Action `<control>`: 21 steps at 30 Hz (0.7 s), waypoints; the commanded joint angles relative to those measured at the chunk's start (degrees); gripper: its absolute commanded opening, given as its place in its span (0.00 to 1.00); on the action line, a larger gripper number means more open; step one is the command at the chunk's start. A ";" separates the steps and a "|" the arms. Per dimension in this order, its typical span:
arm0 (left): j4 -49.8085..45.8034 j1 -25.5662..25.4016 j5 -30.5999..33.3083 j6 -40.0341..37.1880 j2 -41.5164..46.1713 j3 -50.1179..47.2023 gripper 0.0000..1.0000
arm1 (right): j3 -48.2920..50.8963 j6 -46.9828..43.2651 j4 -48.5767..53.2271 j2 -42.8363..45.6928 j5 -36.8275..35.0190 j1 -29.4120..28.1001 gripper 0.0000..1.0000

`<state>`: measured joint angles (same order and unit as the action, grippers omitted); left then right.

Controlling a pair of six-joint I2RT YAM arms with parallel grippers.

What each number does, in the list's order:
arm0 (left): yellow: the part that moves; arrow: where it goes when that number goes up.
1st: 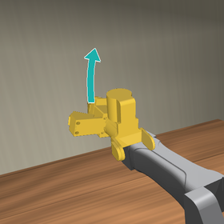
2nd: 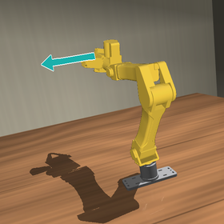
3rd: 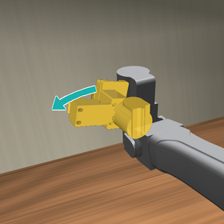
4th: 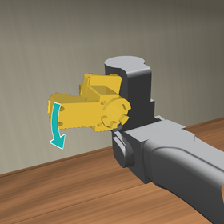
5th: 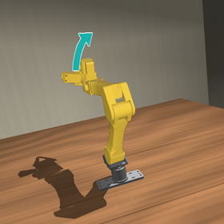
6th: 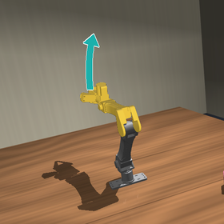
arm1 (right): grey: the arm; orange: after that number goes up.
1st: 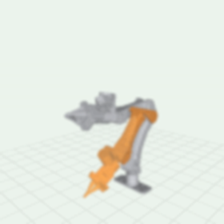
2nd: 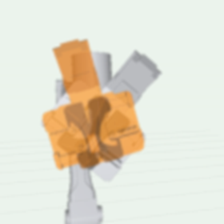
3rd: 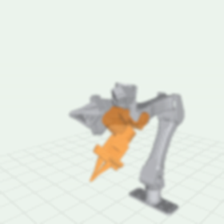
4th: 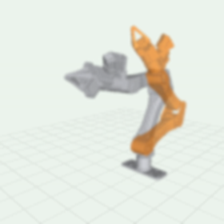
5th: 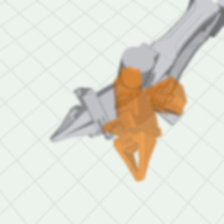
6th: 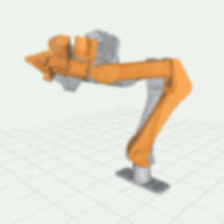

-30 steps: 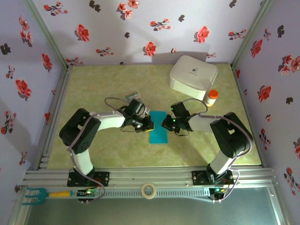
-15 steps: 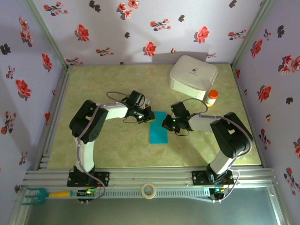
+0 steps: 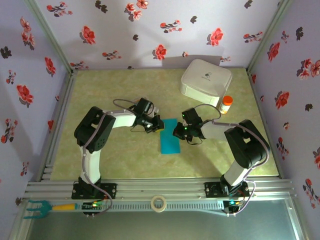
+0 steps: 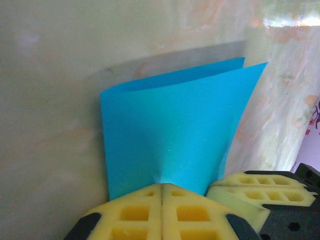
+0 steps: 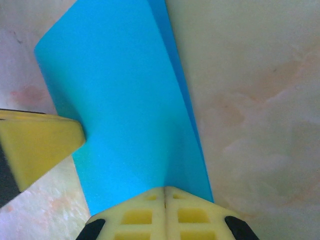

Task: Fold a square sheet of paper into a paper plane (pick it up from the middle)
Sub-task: First fold the square sheet of paper in half at the center of the table.

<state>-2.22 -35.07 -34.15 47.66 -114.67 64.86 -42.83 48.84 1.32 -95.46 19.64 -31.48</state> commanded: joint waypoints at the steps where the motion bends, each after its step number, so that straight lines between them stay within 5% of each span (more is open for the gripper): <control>1: -0.93 1.12 -0.79 -0.53 1.47 3.64 0.07 | 0.37 -1.95 7.56 -1.51 -2.64 0.46 0.00; 21: -3.14 2.90 0.84 -1.38 -8.19 6.55 0.07 | -0.54 -1.15 5.43 -0.43 0.20 0.46 0.00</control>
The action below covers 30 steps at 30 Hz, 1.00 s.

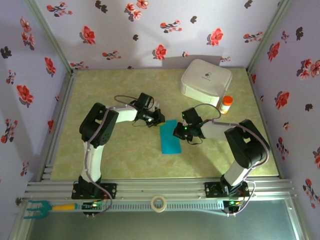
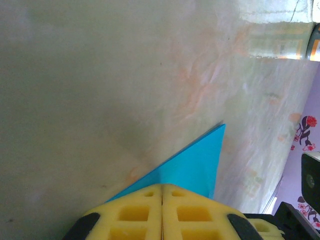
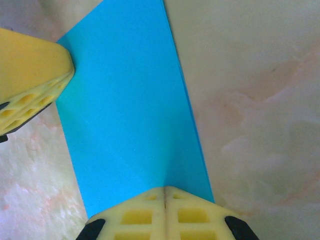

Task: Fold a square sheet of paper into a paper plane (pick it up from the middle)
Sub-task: First fold the square sheet of paper in half at the center of the table, then fold the triangle a second time at the center of the table.

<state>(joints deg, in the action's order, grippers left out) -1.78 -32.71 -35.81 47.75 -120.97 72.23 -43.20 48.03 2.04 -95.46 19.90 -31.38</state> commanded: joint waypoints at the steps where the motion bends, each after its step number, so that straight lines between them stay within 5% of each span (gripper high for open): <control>1: -3.60 0.63 2.49 -1.37 -1.99 -1.03 0.07 | -0.74 -0.10 4.81 0.33 0.42 0.35 0.01; 12: -2.46 0.72 1.59 -0.82 -0.94 -2.17 0.07 | 4.70 4.18 15.31 18.69 -3.77 0.94 0.42; 30: -2.00 0.71 0.87 -0.60 -0.56 -2.53 0.07 | 13.93 11.69 2.07 17.86 7.34 0.79 0.44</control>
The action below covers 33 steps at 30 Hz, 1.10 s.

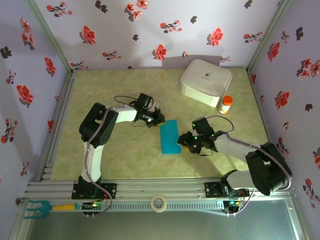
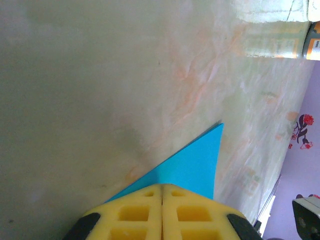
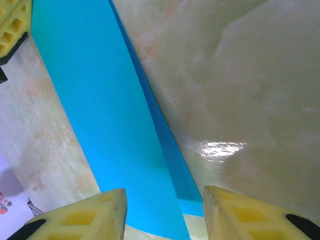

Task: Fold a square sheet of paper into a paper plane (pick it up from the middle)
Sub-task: Fold the triangle a second time at the center of the table.

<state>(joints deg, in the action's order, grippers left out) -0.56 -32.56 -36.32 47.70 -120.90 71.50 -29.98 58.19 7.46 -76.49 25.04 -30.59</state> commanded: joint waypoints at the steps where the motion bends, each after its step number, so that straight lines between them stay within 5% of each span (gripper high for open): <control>1: -3.22 0.55 1.42 -0.49 -0.65 -1.81 0.07 | 0.71 1.57 -4.06 -1.73 2.42 0.00 0.44; 33: -2.33 0.45 0.54 -0.33 -0.59 -1.72 0.08 | 0.35 0.76 -18.44 -9.50 7.91 3.82 0.35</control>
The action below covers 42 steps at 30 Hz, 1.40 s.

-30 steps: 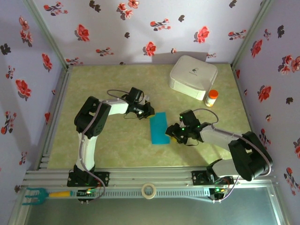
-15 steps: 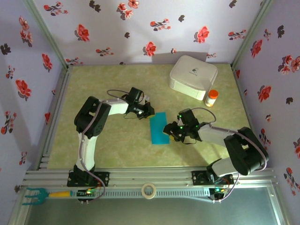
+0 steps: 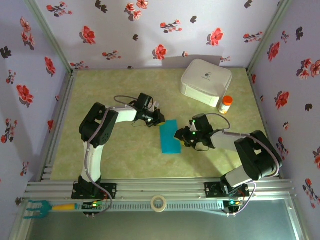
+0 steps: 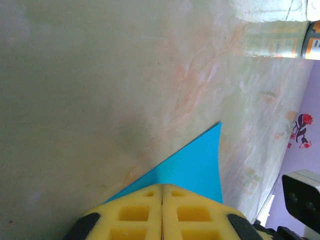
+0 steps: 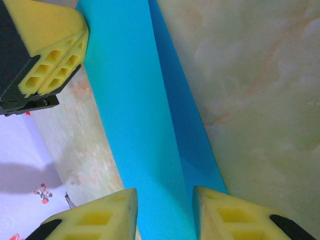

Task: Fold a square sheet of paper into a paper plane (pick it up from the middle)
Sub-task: Fold the triangle a second time at the center of the table.

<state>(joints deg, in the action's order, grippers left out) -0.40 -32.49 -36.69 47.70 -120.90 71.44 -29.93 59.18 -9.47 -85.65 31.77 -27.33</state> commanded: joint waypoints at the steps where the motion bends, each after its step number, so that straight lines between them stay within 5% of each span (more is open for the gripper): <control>1: -2.47 0.41 0.91 -0.33 -0.69 -1.66 0.08 | 0.31 -0.29 -1.66 -0.42 1.40 0.74 0.35; 12: -1.27 0.23 -0.66 -0.51 0.78 -0.78 0.14 | -0.29 -1.86 -4.29 -3.55 4.01 2.33 0.17; 18: -0.75 0.19 0.36 -1.67 6.51 -1.67 0.33 | -0.17 -0.37 -6.96 -4.42 3.48 2.54 0.03; 23: -1.96 -0.10 4.74 -4.72 14.09 -4.08 0.46 | 0.49 5.09 -14.26 -6.08 2.16 2.44 0.03; 30: -1.76 -1.87 11.81 -10.01 24.20 -10.95 0.47 | -0.03 7.53 -15.66 -6.69 0.97 2.19 0.09; 36: 7.69 -7.49 16.85 -14.88 31.88 -21.76 0.44 | -1.83 3.44 -11.39 -7.47 3.27 2.20 0.18; 42: 16.12 -16.04 24.60 -20.56 35.30 -29.07 0.44 | -3.11 1.86 -10.04 -8.56 3.81 2.35 0.11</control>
<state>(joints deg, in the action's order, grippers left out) 9.10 -45.95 -17.67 32.53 -87.53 43.66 -31.66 62.98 -21.10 -93.38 34.48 -25.12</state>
